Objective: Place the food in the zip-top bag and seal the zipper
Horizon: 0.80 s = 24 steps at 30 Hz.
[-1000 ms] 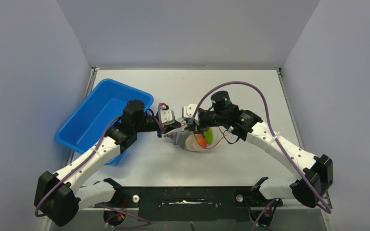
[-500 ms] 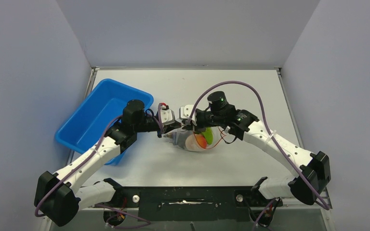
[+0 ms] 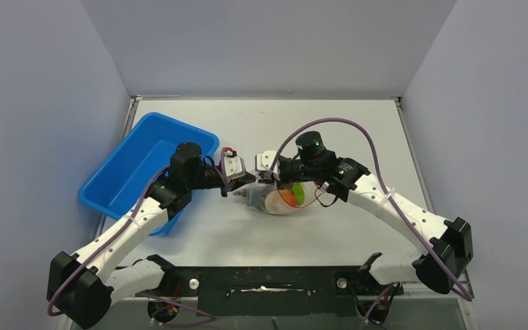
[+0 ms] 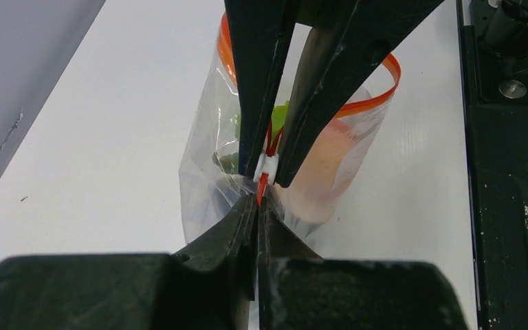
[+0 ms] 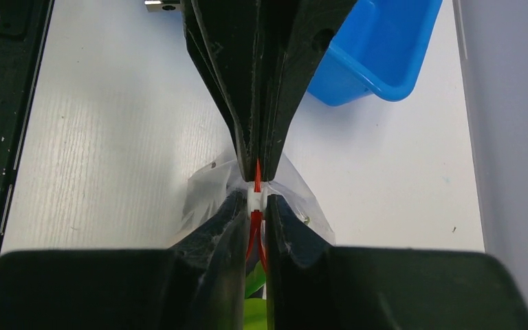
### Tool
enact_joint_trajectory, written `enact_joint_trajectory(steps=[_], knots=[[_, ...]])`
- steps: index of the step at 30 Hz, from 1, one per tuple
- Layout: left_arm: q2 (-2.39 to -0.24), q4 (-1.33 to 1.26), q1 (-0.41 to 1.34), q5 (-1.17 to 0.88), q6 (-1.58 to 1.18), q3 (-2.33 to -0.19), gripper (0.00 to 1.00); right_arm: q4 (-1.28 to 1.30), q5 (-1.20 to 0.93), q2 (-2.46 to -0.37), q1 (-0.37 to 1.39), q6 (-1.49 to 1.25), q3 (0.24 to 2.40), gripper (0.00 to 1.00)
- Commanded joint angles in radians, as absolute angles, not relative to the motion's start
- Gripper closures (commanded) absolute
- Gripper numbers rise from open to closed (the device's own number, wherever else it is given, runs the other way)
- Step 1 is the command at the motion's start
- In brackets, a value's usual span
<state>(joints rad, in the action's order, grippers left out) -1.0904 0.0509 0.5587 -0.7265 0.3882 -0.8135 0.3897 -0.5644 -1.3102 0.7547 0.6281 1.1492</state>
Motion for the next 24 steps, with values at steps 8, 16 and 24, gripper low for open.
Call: enact_joint_trajectory(steps=[8,16,24], knots=[[-1.015,0.135,0.454,-0.788,0.433,-0.854,1.00,0.462,-0.541,-1.230,0.686,0.680,1.157,1.00],[-1.054,0.037,0.457,-0.796,0.372,-0.868,0.68,0.464,-0.600,-1.261,0.684,0.684,1.204,1.00],[-1.116,0.015,0.488,-0.882,0.368,-0.904,0.62,0.442,-0.609,-1.269,0.696,0.668,1.209,1.00]])
